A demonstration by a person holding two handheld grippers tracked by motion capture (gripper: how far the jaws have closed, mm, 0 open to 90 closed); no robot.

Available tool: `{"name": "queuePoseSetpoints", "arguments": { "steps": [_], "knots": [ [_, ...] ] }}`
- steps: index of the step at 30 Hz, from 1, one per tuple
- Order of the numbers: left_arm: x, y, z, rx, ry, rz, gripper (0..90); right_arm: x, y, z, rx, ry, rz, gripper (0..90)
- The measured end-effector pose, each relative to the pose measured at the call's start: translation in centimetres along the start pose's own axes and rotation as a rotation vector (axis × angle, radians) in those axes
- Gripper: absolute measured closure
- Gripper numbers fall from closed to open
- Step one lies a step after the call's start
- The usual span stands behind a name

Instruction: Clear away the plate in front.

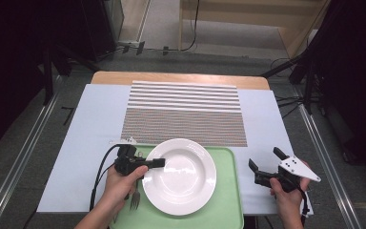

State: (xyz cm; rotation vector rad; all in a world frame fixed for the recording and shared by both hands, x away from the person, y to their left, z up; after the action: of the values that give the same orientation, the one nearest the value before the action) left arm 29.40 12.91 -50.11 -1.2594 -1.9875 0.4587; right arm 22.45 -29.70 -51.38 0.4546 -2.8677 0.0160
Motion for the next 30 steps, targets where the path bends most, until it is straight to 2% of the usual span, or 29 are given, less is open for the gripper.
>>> {"name": "queuePoseSetpoints", "arguments": {
  "steps": [6, 11, 19, 21, 26, 29, 30],
  "knots": [
    [-0.1, 0.0, 0.6, 0.004, 0.017, 0.003, 81.3, -0.1, 0.0, 0.0, 0.002, 0.0, -0.001, 0.0],
    [-0.4, 0.0, 1.0, 0.01, 0.053, 0.028, 81.1, -0.1, 0.1, 0.0, 0.0, 0.001, 0.0, 0.0],
    [-0.9, 0.0, 0.9, 0.019, 0.095, 0.022, 81.3, -0.1, 0.1, 0.0, 0.002, 0.001, 0.002, 0.0],
    [-1.0, 0.0, 0.8, 0.017, 0.108, 0.009, 81.6, -0.1, 0.1, 0.0, 0.002, 0.002, 0.002, 0.0],
    [-1.0, 0.1, 0.8, -0.035, 0.145, -0.032, 79.7, 0.0, 0.0, 0.0, 0.007, -0.001, 0.002, 0.0],
    [-0.9, 0.3, 0.9, -0.07, 0.17, -0.079, 75.7, 0.0, 0.0, 0.0, -0.002, 0.001, 0.003, 0.0],
    [-0.9, 0.3, 0.9, -0.075, 0.173, -0.08, 74.2, 0.1, 0.0, 0.0, -0.001, 0.002, 0.003, 0.0]
  ]
}}
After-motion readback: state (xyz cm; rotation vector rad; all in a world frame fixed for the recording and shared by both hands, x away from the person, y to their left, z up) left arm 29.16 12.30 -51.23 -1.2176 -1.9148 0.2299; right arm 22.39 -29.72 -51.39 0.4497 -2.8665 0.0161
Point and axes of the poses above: each handheld gripper's, and its own axes: x roughly backward along the jaws, z roughly out of its underside, y roughly to its left, the point moved 3 cm from there along -x, roughly forward along the jaws, and after that the axes turned 7 degrees about -y, right-handed, at the moved point
